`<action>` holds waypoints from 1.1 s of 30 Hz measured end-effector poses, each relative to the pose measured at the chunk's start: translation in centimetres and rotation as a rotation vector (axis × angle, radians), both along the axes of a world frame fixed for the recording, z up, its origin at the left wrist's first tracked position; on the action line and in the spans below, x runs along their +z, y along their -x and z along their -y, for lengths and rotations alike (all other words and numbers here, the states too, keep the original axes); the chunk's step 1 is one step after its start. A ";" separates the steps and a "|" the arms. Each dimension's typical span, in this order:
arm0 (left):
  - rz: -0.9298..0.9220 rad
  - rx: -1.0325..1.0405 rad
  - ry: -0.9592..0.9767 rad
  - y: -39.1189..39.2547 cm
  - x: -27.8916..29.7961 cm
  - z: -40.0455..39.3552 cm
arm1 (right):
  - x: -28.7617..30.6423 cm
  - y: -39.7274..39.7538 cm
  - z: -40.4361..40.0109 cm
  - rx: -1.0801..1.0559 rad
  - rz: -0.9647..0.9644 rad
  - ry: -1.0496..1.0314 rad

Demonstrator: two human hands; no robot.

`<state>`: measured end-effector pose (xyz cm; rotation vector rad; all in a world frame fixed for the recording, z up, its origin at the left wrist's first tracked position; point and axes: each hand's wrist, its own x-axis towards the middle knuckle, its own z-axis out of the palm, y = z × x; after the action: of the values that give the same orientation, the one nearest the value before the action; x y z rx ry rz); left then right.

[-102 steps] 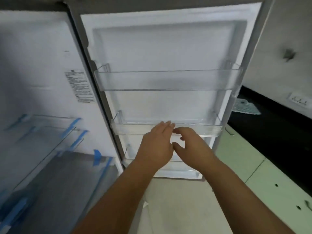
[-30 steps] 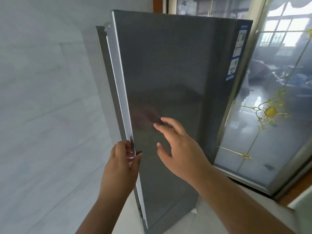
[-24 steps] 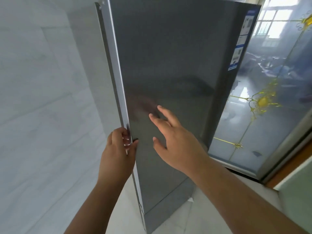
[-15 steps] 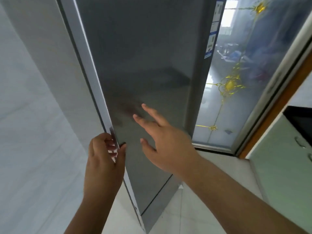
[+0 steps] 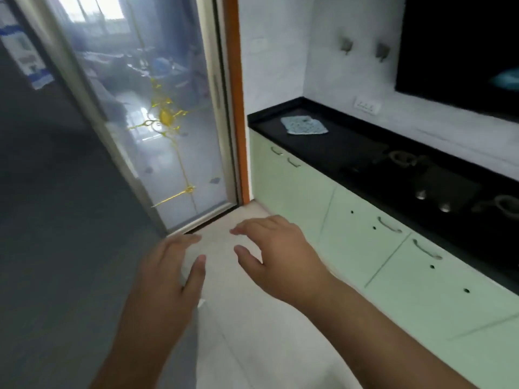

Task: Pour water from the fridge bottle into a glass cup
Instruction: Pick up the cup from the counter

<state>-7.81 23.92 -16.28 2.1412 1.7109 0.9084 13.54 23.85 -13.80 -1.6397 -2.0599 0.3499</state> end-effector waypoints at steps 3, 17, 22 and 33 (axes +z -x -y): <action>-0.003 -0.205 -0.013 -8.4 0.9 -1.1 | 0.2 -8.4 3.3 -0.238 0.023 0.023; -0.096 -0.939 -0.086 -48.3 2.1 10.8 | 1.4 -41.6 28.8 -1.078 -0.028 0.117; -0.141 -1.125 -0.099 -59.7 1.3 16.3 | 0.7 -48.8 36.7 -1.275 -0.040 0.162; -0.306 -1.414 -0.054 -83.2 -5.6 22.0 | -5.4 -64.2 46.0 -1.595 -0.152 0.283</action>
<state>75.38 1.94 -21.83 2.7393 -0.0708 0.1774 77.76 -22.14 -19.22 -2.6655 -0.1587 0.1441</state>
